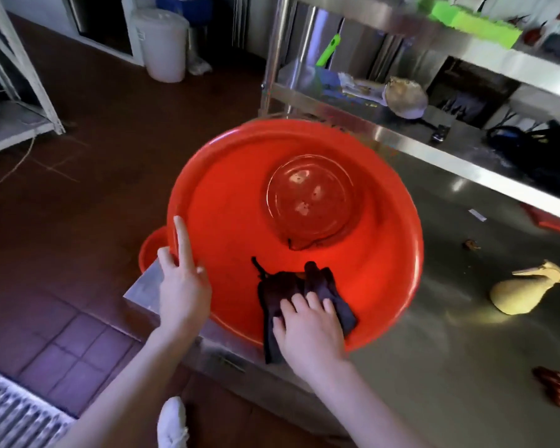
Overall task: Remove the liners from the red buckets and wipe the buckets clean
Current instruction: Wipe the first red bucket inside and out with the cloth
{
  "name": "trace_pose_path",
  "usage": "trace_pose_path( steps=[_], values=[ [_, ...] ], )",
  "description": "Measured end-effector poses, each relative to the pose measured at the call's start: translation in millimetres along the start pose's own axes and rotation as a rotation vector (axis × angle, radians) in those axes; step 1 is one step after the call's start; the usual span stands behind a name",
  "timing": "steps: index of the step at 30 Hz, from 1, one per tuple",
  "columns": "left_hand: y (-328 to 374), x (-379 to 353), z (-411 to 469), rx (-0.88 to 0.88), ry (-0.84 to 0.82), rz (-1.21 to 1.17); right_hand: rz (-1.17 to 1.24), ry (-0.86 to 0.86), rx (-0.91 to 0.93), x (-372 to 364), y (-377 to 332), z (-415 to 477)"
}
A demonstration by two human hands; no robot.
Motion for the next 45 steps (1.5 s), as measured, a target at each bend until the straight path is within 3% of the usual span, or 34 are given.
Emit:
trace_pose_path(
  steps=[13,17,24,27,30,33,38,41,45],
  values=[
    [-91,-55,19,-0.017,0.07,-0.143,-0.086,-0.248,-0.058,-79,11,95],
    [-103,-62,20,-0.091,0.036,-0.23,-0.195,-0.192,-0.173,-84,18,134],
    [-114,-76,26,-0.046,0.022,-0.33,-0.174,-0.329,-0.41,-89,37,231],
    [-112,-80,31,0.005,0.048,-0.323,-0.128,-0.28,-0.307,-89,10,224],
    [-112,-79,30,0.031,0.048,-0.329,-0.047,-0.054,-0.075,-87,-49,168],
    [-112,-78,31,0.02,0.006,-0.351,0.11,0.017,-0.012,-84,-89,116],
    [-113,-75,32,0.009,-0.016,-0.392,-0.052,-0.025,-0.23,-90,-49,170],
    [-115,-75,31,-0.006,-0.033,-0.409,0.075,-0.143,-0.403,-88,-15,228],
    [-119,-81,34,-0.023,-0.075,-0.389,0.176,-0.199,-0.421,-83,1,266]
  ],
)
Point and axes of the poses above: each hand's wrist, its own z-axis towards the middle knuckle, its own x-axis out of the back of the hand, y = z × x, the point moved 3 cm from there along z, towards the middle knuckle, and after that the axes turned 13 degrees about -z, right-handed, at the moved point
